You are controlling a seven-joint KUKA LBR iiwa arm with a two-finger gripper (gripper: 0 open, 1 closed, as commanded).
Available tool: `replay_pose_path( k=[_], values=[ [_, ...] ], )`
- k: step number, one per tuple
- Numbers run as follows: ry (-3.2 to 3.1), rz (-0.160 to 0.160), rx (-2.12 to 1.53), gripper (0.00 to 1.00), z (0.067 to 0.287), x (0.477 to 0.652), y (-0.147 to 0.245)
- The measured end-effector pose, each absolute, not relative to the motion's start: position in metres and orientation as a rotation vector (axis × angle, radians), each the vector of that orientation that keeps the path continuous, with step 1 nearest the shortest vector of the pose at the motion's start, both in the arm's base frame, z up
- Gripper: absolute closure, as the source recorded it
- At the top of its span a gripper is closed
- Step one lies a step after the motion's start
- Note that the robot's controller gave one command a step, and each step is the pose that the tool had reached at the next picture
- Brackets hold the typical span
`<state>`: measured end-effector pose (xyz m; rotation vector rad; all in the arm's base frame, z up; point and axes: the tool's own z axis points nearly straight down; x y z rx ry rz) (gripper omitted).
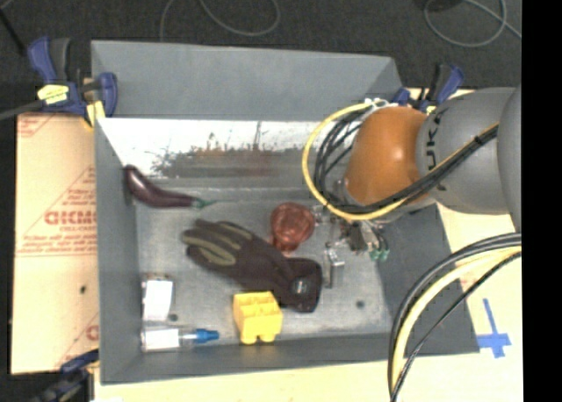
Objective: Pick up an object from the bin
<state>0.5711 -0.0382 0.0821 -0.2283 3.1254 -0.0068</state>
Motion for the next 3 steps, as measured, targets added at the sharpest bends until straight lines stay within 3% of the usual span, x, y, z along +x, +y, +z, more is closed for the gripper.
replay_pose_path(
  k=[1, 2, 3],
  values=[
    [3.086, -0.011, -0.518, 1.0, 0.0716, 0.5661, -0.0238],
    [3.086, -0.011, -0.519, 0.0, 0.0716, 0.5661, -0.0238],
    [3.086, -0.011, -0.519, 0.0, 0.0715, 0.5661, -0.0238]
  ],
)
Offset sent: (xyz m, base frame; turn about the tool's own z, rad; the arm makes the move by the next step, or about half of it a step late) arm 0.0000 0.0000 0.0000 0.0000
